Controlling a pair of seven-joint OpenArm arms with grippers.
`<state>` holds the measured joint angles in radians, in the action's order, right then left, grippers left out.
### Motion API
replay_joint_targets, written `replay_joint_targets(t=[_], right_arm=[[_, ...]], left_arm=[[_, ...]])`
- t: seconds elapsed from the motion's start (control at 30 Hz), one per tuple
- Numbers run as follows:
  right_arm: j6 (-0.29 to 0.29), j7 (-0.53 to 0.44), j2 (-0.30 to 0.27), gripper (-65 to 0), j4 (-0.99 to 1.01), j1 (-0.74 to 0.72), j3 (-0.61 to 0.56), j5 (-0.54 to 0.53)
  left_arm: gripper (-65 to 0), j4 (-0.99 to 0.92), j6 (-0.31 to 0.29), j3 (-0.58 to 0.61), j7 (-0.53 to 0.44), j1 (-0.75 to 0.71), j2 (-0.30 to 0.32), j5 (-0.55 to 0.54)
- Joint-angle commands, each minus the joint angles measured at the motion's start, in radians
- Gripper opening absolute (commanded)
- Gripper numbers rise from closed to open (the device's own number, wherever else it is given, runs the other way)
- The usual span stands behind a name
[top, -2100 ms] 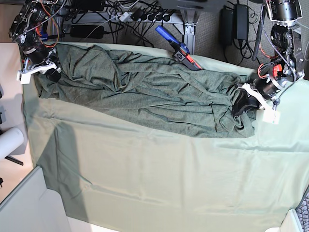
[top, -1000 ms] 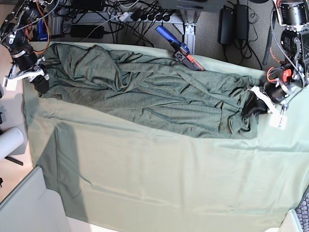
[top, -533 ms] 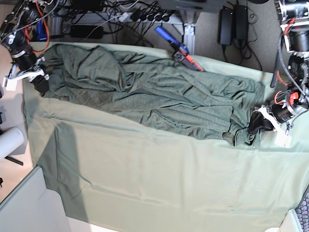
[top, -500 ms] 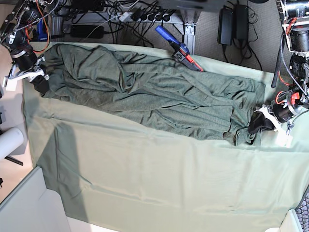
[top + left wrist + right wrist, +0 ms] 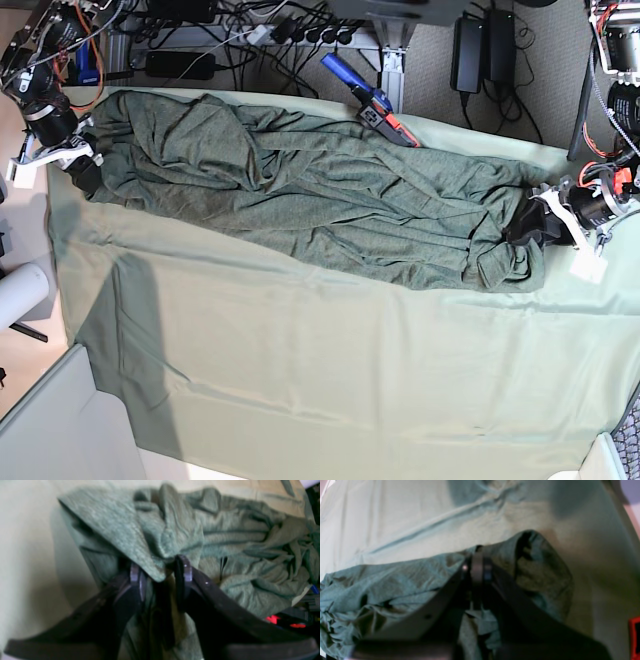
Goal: Fold the T-shirt properly
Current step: 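Drag the bunched end with the left gripper away from the right gripper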
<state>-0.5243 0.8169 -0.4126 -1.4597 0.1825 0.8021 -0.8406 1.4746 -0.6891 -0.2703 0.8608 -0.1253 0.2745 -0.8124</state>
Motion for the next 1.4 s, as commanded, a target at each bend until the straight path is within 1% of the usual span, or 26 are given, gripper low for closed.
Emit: replay_joint_targets(t=[0.0, 0.03, 0.17, 0.23, 0.37, 0.5, 0.83, 1.07, 1.2, 1.3, 1.37], right_arm=[[-0.005, -0.016, -0.024, -65.0, -0.018, -0.007, 0.009, -0.011], [-0.005, -0.016, -0.024, -65.0, -0.018, -0.007, 0.009, -0.011], [-0.005, -0.016, -0.024, -65.0, -0.018, -0.007, 0.009, -0.012], [-0.005, -0.016, -0.024, -65.0, -0.018, -0.007, 0.009, -0.012], [-0.005, -0.016, -0.024, -65.0, -0.018, -0.007, 0.009, -0.011], [-0.005, -0.016, -0.024, -65.0, -0.018, -0.008, 0.009, -0.012], [-0.005, -0.016, -0.024, -65.0, -0.018, -0.008, 0.009, -0.012], [-0.005, -0.016, -0.024, -65.0, -0.018, -0.007, 0.009, -0.012], [-0.005, -0.016, -0.024, -65.0, -0.018, -0.007, 0.009, -0.012], [-0.005, -0.016, -0.024, -65.0, -0.018, -0.007, 0.009, -0.012], [-0.005, -0.016, -0.024, -65.0, -0.018, -0.008, 0.009, -0.012]], left_arm=[[-42.1, 0.022, -0.009, -0.008, -0.018, 0.005, 0.011, -0.023], [-40.5, 0.027, -0.009, -0.012, -0.018, -0.003, 0.011, -0.023], [-30.8, 0.064, -0.009, -0.045, -0.018, -0.045, 0.011, -0.056], [-29.3, 0.083, -0.009, -0.072, -0.017, -0.066, 0.011, -0.065], [-29.3, 0.097, -0.009, -0.132, -0.018, -0.111, 0.011, -0.094], [-29.3, 0.097, -0.009, -0.161, -0.019, -0.14, 0.01, -0.097], [-29.3, 0.097, -0.009, -0.162, -0.022, -0.204, 0.002, -0.1], [-29.3, 0.097, -0.009, -0.162, -0.027, -0.207, -0.026, -0.081], [-29.3, 0.097, -0.009, -0.16, -0.027, -0.207, -0.029, -0.096], [-29.3, 0.097, -0.009, -0.146, -0.027, -0.207, -0.033, -0.098], [-29.3, 0.097, -0.009, -0.136, -0.026, -0.207, -0.046, -0.086]])
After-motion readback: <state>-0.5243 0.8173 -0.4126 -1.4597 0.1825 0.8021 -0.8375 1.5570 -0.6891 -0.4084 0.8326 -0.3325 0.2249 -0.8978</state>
